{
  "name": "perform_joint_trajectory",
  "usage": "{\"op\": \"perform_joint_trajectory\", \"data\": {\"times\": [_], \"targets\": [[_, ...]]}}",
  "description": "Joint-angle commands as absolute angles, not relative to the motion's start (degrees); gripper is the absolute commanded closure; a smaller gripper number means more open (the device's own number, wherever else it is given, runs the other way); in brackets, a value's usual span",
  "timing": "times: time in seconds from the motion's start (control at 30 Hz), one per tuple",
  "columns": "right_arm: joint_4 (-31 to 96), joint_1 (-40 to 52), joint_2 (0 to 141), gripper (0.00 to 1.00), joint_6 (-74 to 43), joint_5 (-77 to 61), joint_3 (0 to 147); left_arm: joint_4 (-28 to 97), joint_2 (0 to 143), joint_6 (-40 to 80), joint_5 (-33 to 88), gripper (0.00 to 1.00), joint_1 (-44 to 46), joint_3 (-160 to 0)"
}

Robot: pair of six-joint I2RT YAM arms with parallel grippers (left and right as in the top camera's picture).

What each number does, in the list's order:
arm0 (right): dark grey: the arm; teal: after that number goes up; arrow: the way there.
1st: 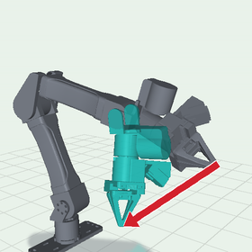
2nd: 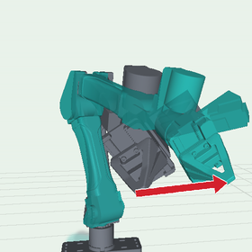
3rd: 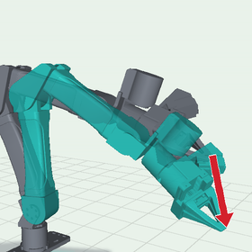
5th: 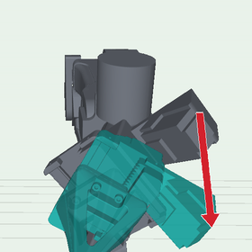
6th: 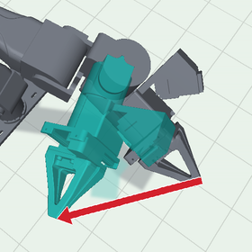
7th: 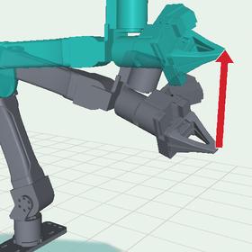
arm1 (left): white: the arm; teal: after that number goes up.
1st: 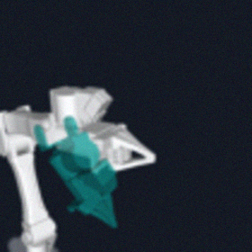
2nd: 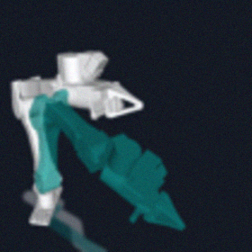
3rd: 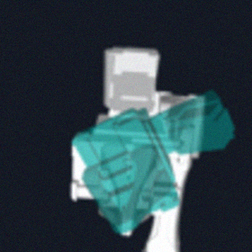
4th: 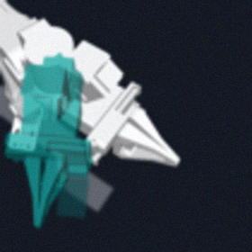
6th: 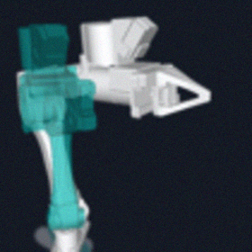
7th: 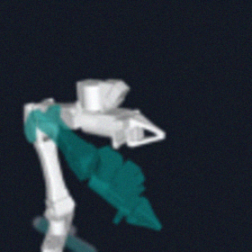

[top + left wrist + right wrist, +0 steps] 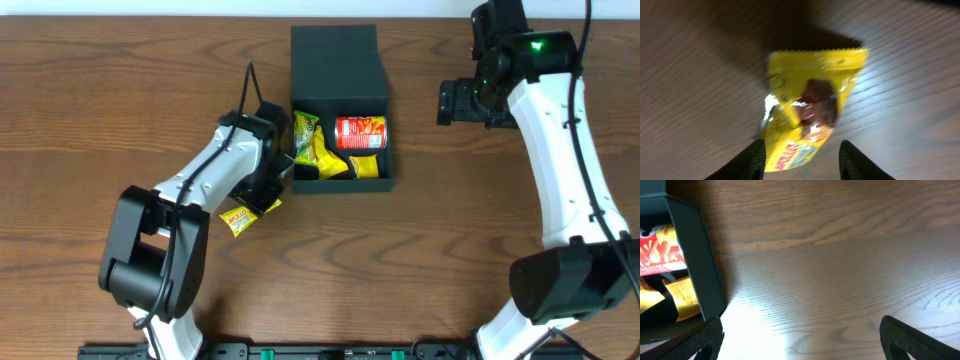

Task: Pack container
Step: 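Lift the Apollo packet with the left gripper and pull it back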

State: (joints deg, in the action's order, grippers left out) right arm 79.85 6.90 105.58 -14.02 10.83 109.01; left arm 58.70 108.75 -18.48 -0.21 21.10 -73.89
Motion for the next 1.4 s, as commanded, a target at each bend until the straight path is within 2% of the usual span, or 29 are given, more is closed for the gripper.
{"op": "perform_joint_trajectory", "data": {"times": [0.0,0.07,0.17,0.4,0.6,0.63,0.7,0.77,0.9,1.07,1.27,1.37], "targets": [[80.14,6.31,105.67,0.01,-14.76,10.48,109.97,60.66,108.51,-19.31,-1.50,0.54,19.81,-73.23],[80.09,6.31,105.67,0.01,-14.76,10.48,109.97,62.00,107.94,-19.09,-0.45,0.58,19.79,-73.23],[79.79,6.31,105.67,0.01,-14.76,10.48,109.97,63.88,105.75,-19.07,-0.30,0.60,19.77,-73.23],[78.96,6.31,105.67,0.01,-14.76,10.46,109.97,71.29,93.73,-17.93,-0.78,0.58,17.85,-73.23],[78.67,6.31,105.67,0.01,-14.76,10.44,109.97,76.51,79.20,-15.59,0.62,0.52,14.90,-73.23],[78.63,6.31,105.67,0.01,-14.76,10.44,109.97,77.17,76.88,-15.62,1.65,0.50,14.48,-73.23],[78.59,6.31,105.67,0.01,-14.79,10.44,109.97,78.74,71.57,-15.62,3.09,0.37,13.72,-73.23],[78.37,6.31,105.67,0.01,-14.76,10.44,109.97,79.66,66.35,-14.90,3.07,0.03,13.39,-73.23],[77.93,6.31,105.67,0.01,-14.81,9.30,109.97,79.85,57.89,-14.33,3.07,0.05,13.39,-73.21],[77.03,6.42,105.67,0.01,-15.84,8.54,109.82,68.97,51.94,-13.72,1.74,0.04,13.41,-63.00],[76.51,6.46,105.67,0.01,-15.84,8.54,109.80,44.82,55.61,-12.75,-2.09,0.05,13.41,-46.89],[76.44,6.46,105.67,0.01,-15.84,8.54,109.80,37.76,59.29,-11.20,-2.09,0.05,13.41,-44.45]]}}
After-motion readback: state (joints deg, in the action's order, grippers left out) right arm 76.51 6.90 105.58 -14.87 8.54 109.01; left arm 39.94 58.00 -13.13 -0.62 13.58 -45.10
